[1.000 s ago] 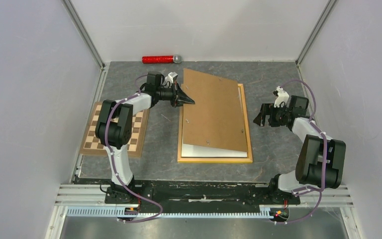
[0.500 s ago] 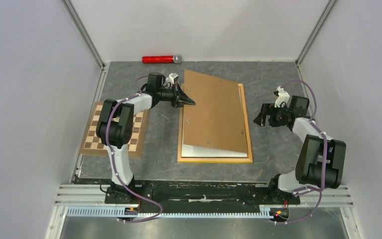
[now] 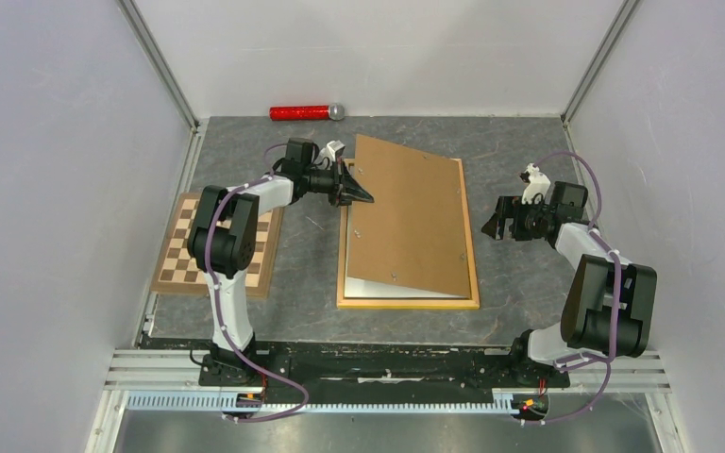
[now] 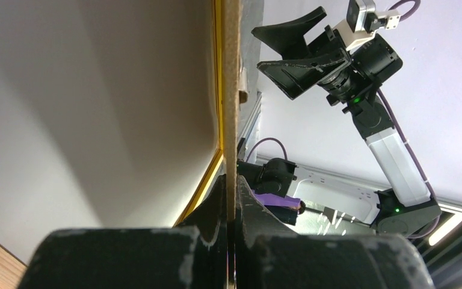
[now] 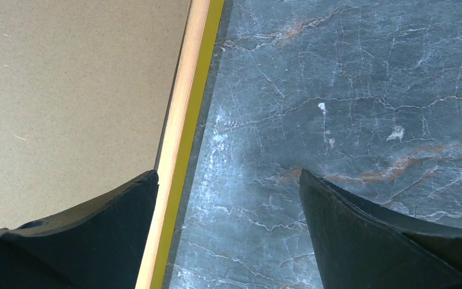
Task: Put the photo into the frame
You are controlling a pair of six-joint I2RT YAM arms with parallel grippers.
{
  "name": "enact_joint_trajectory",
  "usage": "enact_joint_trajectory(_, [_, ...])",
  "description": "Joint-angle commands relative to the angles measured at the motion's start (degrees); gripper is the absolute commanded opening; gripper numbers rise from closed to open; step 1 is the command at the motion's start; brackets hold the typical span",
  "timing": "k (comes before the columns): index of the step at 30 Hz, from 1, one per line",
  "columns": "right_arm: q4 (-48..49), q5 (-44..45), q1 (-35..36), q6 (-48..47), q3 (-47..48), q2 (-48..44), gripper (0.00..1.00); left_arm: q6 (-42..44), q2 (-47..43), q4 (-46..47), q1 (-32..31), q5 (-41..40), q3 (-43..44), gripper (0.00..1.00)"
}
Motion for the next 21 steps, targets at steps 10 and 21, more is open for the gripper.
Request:
enact_joint_trajectory(10, [1.25, -1.63, -0.61, -0.38, -0.35, 0.61, 0.90, 1.79, -4.03, 1.30, -0.29, 2.05, -1.06, 0.02])
enact_joint_trajectory(21, [1.25, -1.67, -0.71, -0.12, -0.66, 0.48, 0.90, -6.60, -8.49, 12.49, -0.29, 0.34, -7.07, 0.02])
